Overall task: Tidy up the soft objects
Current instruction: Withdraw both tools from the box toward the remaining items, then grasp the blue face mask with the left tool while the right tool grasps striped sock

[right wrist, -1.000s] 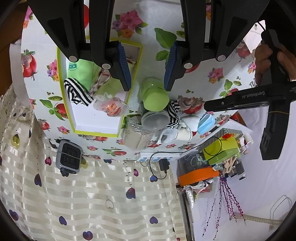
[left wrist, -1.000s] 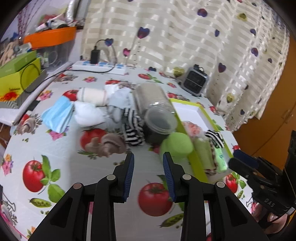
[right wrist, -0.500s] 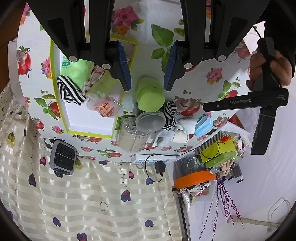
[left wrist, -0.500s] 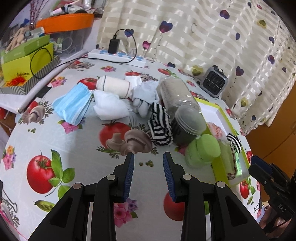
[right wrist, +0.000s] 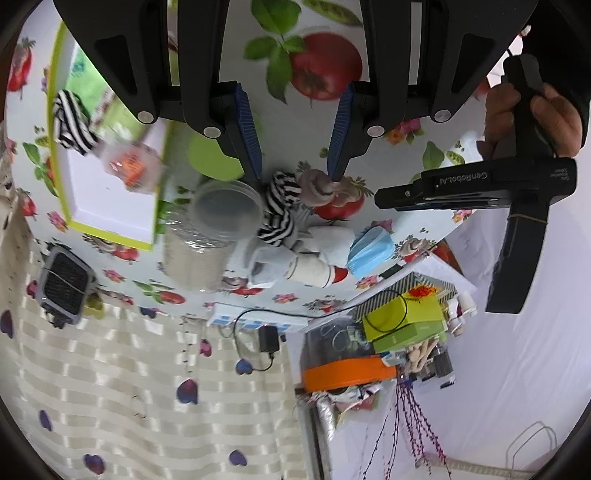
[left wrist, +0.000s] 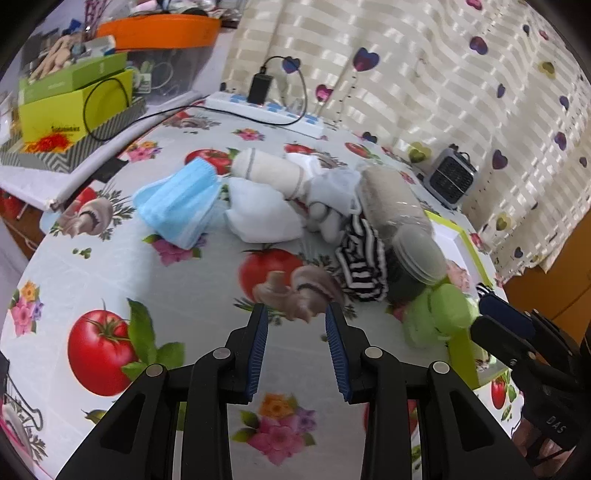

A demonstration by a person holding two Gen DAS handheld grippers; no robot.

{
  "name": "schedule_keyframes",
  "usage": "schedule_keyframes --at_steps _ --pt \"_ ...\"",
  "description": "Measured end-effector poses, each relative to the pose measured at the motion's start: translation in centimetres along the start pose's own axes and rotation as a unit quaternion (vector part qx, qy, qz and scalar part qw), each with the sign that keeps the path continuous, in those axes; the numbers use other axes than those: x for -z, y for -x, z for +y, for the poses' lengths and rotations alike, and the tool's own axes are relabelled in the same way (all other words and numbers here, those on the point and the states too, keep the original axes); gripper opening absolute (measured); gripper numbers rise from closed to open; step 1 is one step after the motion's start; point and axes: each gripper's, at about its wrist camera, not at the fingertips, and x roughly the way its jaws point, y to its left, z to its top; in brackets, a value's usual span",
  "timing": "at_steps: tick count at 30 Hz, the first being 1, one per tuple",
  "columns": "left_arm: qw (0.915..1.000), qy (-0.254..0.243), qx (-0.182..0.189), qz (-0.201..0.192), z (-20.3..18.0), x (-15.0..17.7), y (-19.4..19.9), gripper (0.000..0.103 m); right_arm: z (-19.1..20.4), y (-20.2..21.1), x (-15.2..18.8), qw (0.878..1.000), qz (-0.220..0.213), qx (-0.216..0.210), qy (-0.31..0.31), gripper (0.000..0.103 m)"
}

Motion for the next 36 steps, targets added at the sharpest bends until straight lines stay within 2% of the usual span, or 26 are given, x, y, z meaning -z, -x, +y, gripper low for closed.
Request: schedule_keyframes --at_steps 9,18,26,31,32,33,35,36 --pt "0.9997 0.023 -0.002 0.000 2.5 -0.6 -0.8 0.031 0.7 -5.4 -1.6 0.999 0.052 0.008 -0.009 0.038" --pt "0.9990 0.043 -0.007 -0.012 5.3 -1.3 -0.7 0.031 1.7 -8.9 -3.3 0.996 0.073 0.051 0.019 0.038" --pt "0.9970 0.050 -0.039 -0.045 8.0 -3.6 -0.3 0.031 2.2 -10.6 -3.7 0.992 0.079 0.096 0.033 0.038" --pt "0.9957 0.036 -0.066 -0.053 9.3 -5.6 -1.0 0.033 2.2 -11.4 -4.0 0.990 0.087 0.106 0.032 0.038" --pt "0.9961 0.029 -0.069 -0.048 9.5 -6.0 -1.5 0.033 2.2 -11.6 -4.0 0.991 0.088 0.100 0.030 0.036" --pt "0.9962 0.027 -0.070 -0.045 9.6 -6.2 -1.8 0.033 2.3 -11.6 -4.0 0.991 0.088 0.096 0.030 0.022" --pt "0.9962 0.025 -0.073 -0.041 9.8 -6.6 -2.5 0.033 2.4 -11.7 -4.0 0.992 0.087 0.088 0.030 0.005" --pt "0.9962 0.024 -0.074 -0.040 9.9 -6.7 -2.7 0.033 2.4 -11.6 -4.0 0.992 0.085 0.085 0.028 0.004"
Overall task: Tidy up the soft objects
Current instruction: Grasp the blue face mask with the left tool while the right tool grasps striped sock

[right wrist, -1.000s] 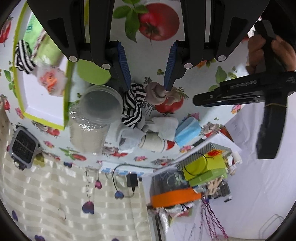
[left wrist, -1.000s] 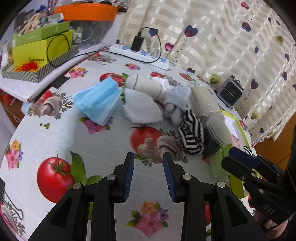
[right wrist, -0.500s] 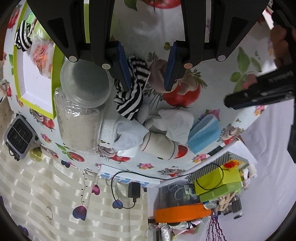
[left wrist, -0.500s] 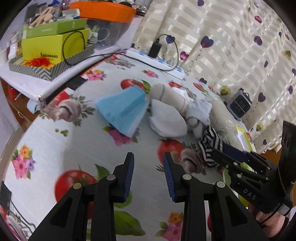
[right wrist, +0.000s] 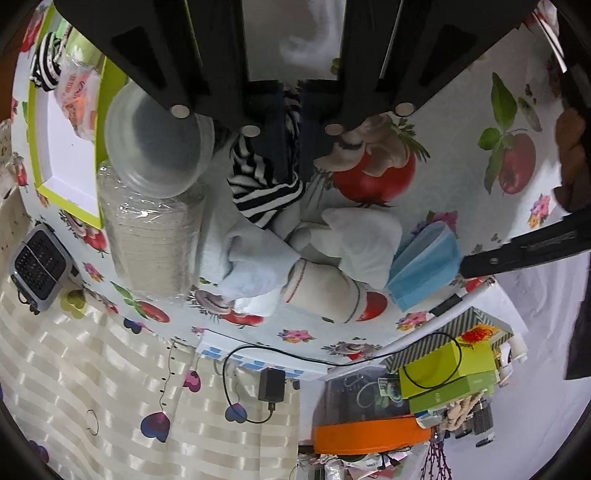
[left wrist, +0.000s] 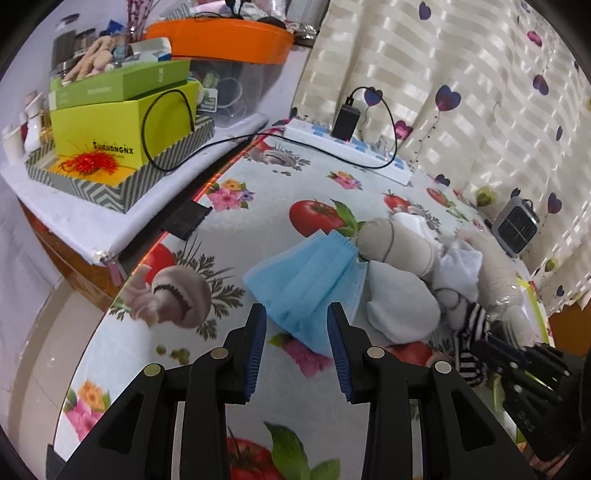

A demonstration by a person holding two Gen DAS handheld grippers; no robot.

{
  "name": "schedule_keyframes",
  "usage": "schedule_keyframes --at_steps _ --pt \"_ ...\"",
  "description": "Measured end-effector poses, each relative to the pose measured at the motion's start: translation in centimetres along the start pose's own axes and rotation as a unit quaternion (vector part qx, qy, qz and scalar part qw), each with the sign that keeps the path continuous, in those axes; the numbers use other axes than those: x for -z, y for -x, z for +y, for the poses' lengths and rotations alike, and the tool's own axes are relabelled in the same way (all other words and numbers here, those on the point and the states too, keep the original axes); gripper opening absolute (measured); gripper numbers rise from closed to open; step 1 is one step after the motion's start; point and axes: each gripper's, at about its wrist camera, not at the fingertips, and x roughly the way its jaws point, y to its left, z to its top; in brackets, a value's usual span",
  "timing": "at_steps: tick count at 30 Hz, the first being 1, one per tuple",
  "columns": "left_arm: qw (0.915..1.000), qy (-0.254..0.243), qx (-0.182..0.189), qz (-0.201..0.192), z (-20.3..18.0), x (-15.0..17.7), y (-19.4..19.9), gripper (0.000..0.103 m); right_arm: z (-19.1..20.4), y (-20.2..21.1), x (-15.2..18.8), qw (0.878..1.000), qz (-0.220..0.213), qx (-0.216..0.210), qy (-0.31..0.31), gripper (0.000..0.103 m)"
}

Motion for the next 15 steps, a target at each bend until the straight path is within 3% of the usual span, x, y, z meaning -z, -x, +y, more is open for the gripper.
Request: schedule_keyframes --at_steps 5,11,15 --pt "0.9999 -0.013 -0.002 -0.003 -0.2 -0.9 -0.9 0.035 -0.2 1.0 0.0 0.999 -0.018 -0.031 -0.010 0.002" --pt "0.9975 -0.070 0.003 0.003 -1.8 -2.0 -2.6 0.040 -0.1 2.2 0.3 0.998 -0.031 -0.053 -0.016 0.002" --pt "0.9948 -0.097 0.002 0.028 -2.7 -1.9 -4.5 0.041 -0.2 2.6 0.5 0.997 -0.034 -0.061 -0.017 0.002"
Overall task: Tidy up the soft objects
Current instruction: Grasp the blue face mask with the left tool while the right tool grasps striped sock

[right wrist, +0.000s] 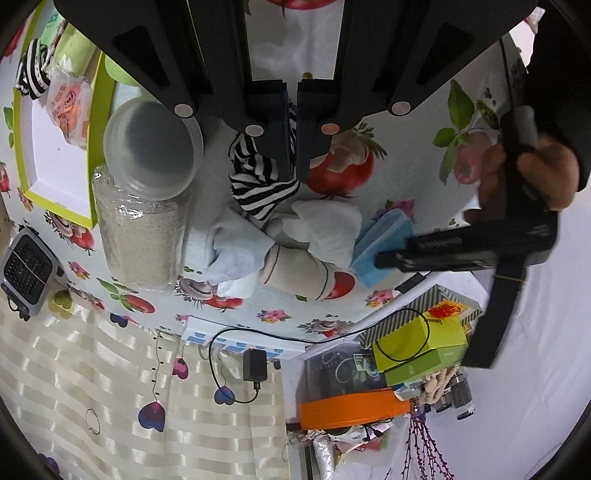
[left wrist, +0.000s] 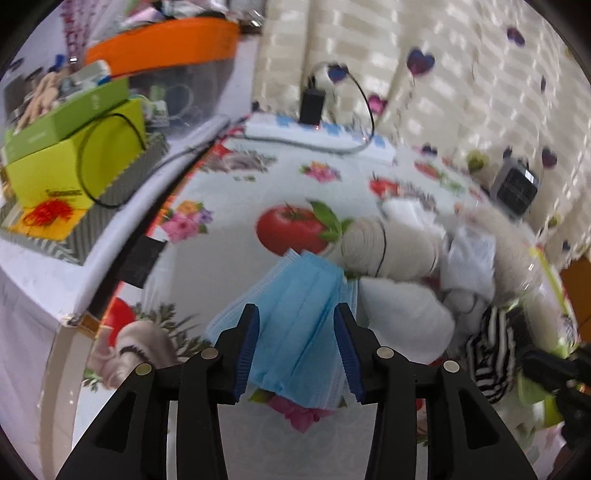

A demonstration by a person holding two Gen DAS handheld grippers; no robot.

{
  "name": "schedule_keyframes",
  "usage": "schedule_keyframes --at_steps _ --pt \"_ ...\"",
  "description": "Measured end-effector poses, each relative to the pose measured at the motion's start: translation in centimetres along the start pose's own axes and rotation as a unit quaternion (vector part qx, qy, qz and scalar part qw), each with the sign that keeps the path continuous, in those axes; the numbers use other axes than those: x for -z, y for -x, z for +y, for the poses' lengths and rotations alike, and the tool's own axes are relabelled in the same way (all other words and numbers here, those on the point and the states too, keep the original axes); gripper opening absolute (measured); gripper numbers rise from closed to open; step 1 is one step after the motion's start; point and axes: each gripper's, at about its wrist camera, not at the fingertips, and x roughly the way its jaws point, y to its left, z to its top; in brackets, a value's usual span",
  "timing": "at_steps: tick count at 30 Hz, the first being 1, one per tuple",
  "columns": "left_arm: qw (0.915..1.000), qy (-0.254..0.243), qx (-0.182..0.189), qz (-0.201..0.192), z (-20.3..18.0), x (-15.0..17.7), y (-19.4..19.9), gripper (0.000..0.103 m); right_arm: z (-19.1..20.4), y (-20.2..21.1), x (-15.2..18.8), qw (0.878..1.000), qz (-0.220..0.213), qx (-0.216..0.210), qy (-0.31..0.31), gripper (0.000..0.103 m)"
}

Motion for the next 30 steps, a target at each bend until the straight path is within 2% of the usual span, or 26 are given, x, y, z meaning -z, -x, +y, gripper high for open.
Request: schedule_keyframes --at_steps 3,6,7,8,11,19,22,25,28,30 --pt "0.9996 -0.013 -0.011 0.021 -0.3 0.5 -1.6 0.041 -0.2 0.3 0.0 1.000 -0.003 -0.004 -0.002 0.002" --pt "0.9994 -0.025 -0.020 0.014 -0.7 0.6 -1.6 0.041 -0.5 0.6 0.2 1.000 -0.006 -0.007 -0.005 0.002" --pt "0.9994 -0.024 -0.021 0.012 -0.7 0.7 -1.5 0.037 -0.5 0.7 0.2 1.000 -0.008 -0.009 -0.006 0.002" --pt "0.9994 -0.023 -0.025 0.011 -0.6 0.8 -1.5 0.026 -0.6 0.8 0.2 1.000 -0.009 -0.011 -0.008 0.002" --pt "0.9996 -0.015 -0.019 0.012 -0.6 1.0 -1.2 0.015 -0.6 1.3 0.4 1.000 -0.014 -0.018 -0.010 0.002" --pt "0.9995 0.027 0.016 0.003 -1.0 3.6 1.6 0.011 -0.9 3.0 1.0 0.999 -0.028 -0.033 -0.018 0.002" --pt "0.9990 0.035 0.028 0.002 -1.3 4.7 2.7 0.011 -1.2 3.2 1.1 0.999 -0.031 -0.029 -0.022 0.002" --pt "0.9986 0.038 0.035 0.002 -1.6 5.4 3.4 0.011 -1.4 2.4 0.8 1.000 -0.024 -0.008 -0.019 0.003" --pt "0.9984 0.042 0.037 0.002 -1.5 5.9 3.9 0.011 -1.2 1.1 0.6 1.000 -0.006 0.008 -0.009 0.023" --pt "0.9982 0.045 0.039 0.003 -1.2 6.0 4.0 0.011 -0.8 0.3 0.6 1.000 0.007 0.003 0.002 0.048"
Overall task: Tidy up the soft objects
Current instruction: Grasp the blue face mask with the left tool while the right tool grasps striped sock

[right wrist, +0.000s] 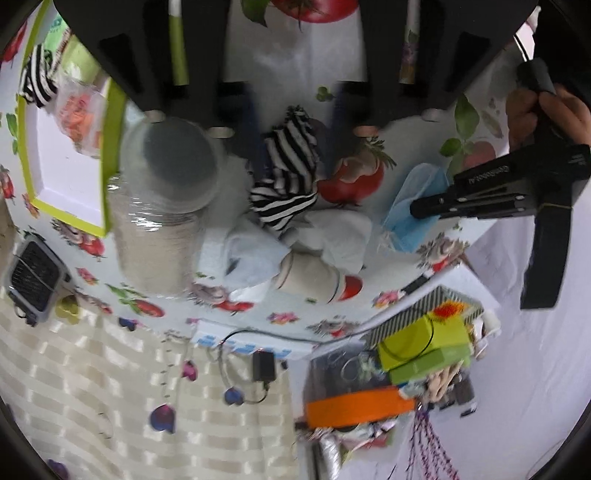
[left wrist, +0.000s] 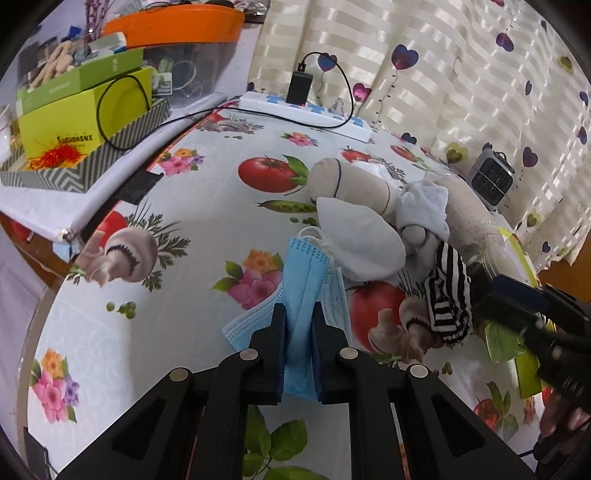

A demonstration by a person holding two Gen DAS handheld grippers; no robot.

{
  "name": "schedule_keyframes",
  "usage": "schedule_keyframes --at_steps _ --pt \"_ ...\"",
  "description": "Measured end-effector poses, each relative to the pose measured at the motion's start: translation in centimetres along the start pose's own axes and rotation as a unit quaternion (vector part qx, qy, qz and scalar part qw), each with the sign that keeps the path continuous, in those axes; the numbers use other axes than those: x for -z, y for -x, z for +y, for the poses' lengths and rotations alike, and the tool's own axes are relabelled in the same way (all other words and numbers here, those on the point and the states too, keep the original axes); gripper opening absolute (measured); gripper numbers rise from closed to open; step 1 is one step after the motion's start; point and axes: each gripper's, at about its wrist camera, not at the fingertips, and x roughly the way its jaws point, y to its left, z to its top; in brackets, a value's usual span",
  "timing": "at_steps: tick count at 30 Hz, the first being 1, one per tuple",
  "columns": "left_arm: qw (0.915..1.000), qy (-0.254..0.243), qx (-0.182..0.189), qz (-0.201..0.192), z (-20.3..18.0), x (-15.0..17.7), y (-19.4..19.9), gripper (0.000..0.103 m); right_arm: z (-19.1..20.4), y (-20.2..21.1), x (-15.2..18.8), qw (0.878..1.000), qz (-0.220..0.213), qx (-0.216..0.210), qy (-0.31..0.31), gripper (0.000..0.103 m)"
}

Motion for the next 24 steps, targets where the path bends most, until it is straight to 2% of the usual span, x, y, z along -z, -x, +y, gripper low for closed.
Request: schedule_keyframes --at_steps 4,10,11,14,18,24 --pt "1.0000 0.005 0.005 0.003 0.3 0.3 -0.1 0.011 1.1 -1.9 -0.2 0.999 0.024 0.015 0.029 0.049" --pt "0.9999 0.007 0.008 0.011 0.3 0.7 -0.5 0.011 1.8 -4.3 -0.3 0.994 0.051 0.070 0.068 0.049" --pt "0.9999 0.007 0.008 0.012 0.3 0.8 -0.5 0.011 1.8 -4.3 -0.3 0.993 0.051 0.075 0.071 0.046" --pt "0.9999 0.008 0.009 0.012 0.3 0.7 -0.6 0.011 1.8 -4.3 -0.3 0.993 0.053 0.080 0.076 0.009" --pt "0.9998 0.008 0.010 0.012 0.2 0.8 -0.5 0.011 2.0 -3.5 0.0 0.994 0.039 0.070 0.079 0.006" --pt "0.9997 0.015 0.020 0.002 -0.7 1.2 0.9 0.011 2.0 -0.4 0.4 0.998 0.002 0.024 0.064 0.006"
